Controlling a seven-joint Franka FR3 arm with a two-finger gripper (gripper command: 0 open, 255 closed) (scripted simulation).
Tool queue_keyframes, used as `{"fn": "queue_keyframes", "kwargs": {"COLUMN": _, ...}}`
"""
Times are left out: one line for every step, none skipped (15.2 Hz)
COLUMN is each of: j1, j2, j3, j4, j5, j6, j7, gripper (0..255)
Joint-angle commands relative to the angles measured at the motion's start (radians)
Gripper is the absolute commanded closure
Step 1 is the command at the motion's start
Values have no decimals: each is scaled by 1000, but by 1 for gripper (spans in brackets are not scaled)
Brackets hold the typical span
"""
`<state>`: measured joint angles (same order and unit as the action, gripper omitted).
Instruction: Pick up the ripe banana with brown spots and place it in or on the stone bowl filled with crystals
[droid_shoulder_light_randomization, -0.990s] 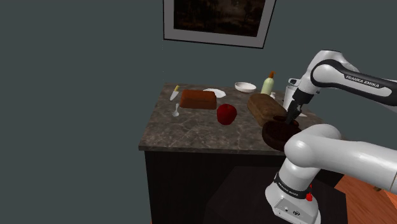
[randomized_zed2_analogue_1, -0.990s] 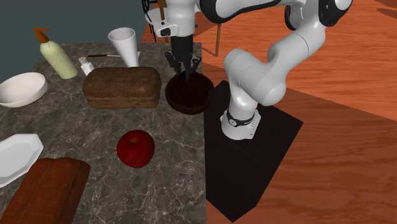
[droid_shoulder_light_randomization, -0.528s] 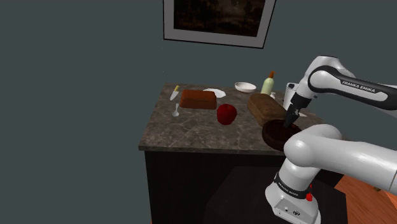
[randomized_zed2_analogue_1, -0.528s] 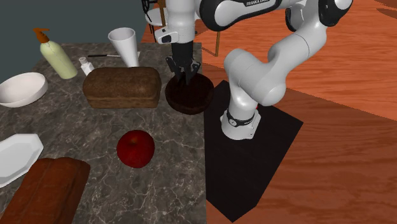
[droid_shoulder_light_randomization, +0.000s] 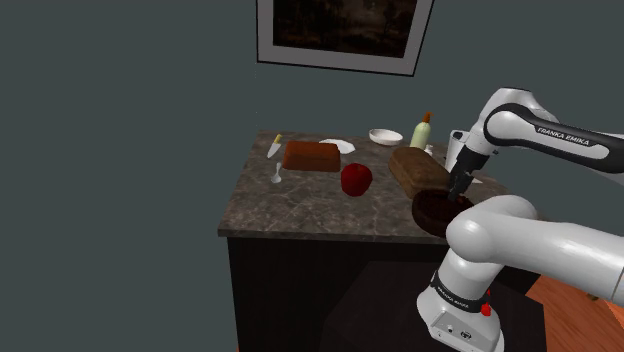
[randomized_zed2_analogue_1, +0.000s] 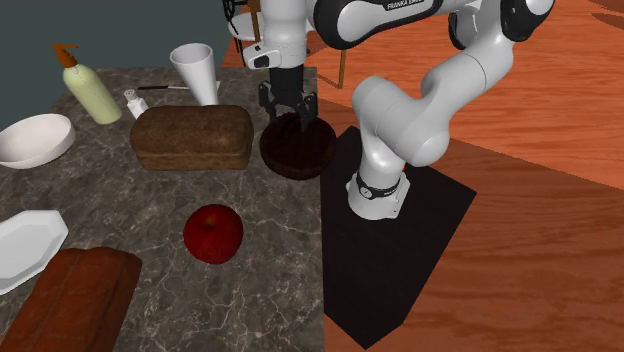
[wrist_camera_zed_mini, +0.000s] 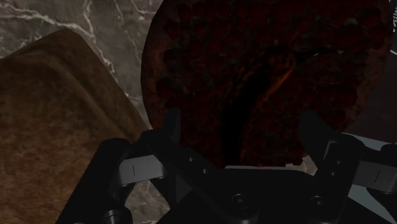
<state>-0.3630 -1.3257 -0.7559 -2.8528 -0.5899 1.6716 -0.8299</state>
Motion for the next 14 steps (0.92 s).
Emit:
{"fn": "queue_keyframes", "kwargs": {"j1": 0, "j2": 0, "j3": 0, "j4": 0, "j5": 0, "j6": 0, "j7": 0, "gripper": 0}}
{"fn": "queue_keyframes", "kwargs": {"j1": 0, "j2": 0, "j3": 0, "j4": 0, "j5": 0, "j6": 0, "j7": 0, "gripper": 0}}
{"fn": "queue_keyframes", "kwargs": {"j1": 9, "j2": -1, "j3": 23, "j4": 30, "j5": 22, "j6": -29, "j7": -1, "gripper": 0}}
{"fn": "queue_keyframes", "kwargs": {"j1": 19, "j2": 0, "j3": 45, "j4": 61, "j5": 43, "j6": -57, "j7": -2, "gripper": 0}}
{"fn": "queue_keyframes", "kwargs": {"j1": 28, "j2": 3, "j3": 66, "j4": 93, "j5": 63, "j6": -83, "j7": -4, "gripper": 0}}
{"fn": "queue_keyframes", "kwargs": {"j1": 35, "j2": 7, "j3": 81, "j4": 119, "j5": 78, "j6": -104, "j7": -5, "gripper": 0}}
{"fn": "queue_keyframes", "kwargs": {"j1": 35, "j2": 7, "j3": 81, "j4": 119, "j5": 78, "j6": -104, "j7": -5, "gripper": 0}}
{"fn": "queue_keyframes", "kwargs": {"j1": 35, "j2": 7, "j3": 81, "j4": 119, "j5": 78, "j6": -104, "j7": -5, "gripper": 0}}
{"fn": "queue_keyframes", "kwargs": {"j1": 34, "j2": 7, "j3": 82, "j4": 119, "j5": 78, "j6": -104, "j7": -5, "gripper": 0}}
{"fn": "queue_keyframes", "kwargs": {"j1": 34, "j2": 7, "j3": 82, "j4": 119, "j5": 78, "j6": -104, "j7": -5, "gripper": 0}}
{"fn": "queue_keyframes", "kwargs": {"j1": 34, "j2": 7, "j3": 81, "j4": 119, "j5": 78, "j6": -104, "j7": -5, "gripper": 0}}
{"fn": "queue_keyframes", "kwargs": {"j1": 34, "j2": 7, "j3": 81, "j4": 119, "j5": 78, "j6": -104, "j7": -5, "gripper": 0}}
{"fn": "queue_keyframes", "kwargs": {"j1": 34, "j2": 7, "j3": 81, "j4": 119, "j5": 78, "j6": -104, "j7": -5, "gripper": 0}}
{"fn": "queue_keyframes", "kwargs": {"j1": 34, "j2": 7, "j3": 81, "j4": 119, "j5": 78, "j6": -104, "j7": -5, "gripper": 0}}
